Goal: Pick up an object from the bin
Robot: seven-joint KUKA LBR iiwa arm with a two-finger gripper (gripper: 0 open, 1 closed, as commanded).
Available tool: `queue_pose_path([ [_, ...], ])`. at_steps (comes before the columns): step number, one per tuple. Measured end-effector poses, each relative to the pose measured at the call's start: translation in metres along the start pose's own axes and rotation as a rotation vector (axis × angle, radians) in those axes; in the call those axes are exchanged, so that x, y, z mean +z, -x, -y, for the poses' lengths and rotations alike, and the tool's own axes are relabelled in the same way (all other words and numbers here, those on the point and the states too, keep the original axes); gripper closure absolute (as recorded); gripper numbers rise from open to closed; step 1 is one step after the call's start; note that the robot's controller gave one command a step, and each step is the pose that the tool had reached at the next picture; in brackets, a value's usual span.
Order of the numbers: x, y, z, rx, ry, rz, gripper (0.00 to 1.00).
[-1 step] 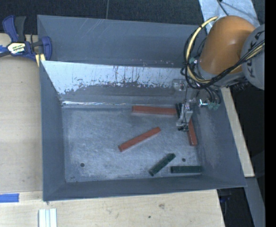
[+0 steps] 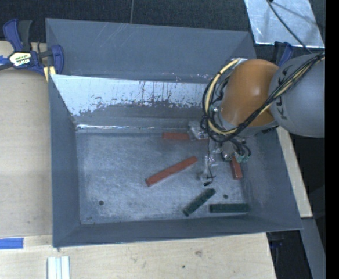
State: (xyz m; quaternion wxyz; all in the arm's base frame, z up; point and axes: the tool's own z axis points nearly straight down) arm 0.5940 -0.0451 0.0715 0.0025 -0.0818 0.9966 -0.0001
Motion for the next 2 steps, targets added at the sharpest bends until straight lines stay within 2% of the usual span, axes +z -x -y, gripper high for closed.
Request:
queue_pose_path([
  [2,-0.002,-0.026,-0.065,-0.155,-0.002,0.007,0.00],
])
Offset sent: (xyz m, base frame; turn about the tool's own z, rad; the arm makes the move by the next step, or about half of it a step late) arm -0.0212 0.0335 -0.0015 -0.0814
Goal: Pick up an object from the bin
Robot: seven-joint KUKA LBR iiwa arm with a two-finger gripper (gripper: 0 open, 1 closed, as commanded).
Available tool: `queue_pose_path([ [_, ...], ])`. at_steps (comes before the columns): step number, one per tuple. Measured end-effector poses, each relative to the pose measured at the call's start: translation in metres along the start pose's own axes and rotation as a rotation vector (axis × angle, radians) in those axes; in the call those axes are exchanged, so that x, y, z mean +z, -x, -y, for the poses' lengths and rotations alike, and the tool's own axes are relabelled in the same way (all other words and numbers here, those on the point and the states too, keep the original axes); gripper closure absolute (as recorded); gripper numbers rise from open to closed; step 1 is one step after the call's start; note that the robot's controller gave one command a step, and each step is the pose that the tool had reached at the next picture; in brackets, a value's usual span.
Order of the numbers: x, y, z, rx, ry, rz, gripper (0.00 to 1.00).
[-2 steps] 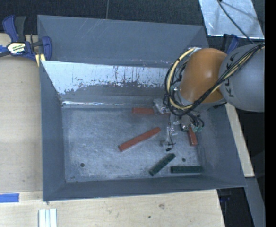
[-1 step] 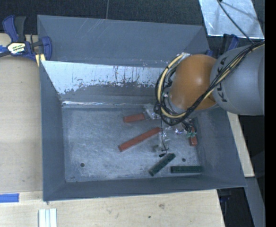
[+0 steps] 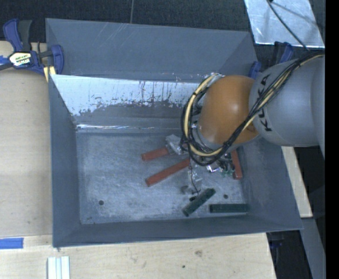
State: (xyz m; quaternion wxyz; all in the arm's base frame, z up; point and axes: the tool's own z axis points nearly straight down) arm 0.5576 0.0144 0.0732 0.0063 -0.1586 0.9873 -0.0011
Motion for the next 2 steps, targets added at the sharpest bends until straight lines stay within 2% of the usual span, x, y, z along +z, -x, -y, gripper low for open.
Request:
queue_pose_path([
  [1,0.001,-0.001,-0.001,-0.003,0.002,-0.003,1.00],
  [2,-0.152,0.018,0.018,0.051,0.002,-0.005,1.00],
])
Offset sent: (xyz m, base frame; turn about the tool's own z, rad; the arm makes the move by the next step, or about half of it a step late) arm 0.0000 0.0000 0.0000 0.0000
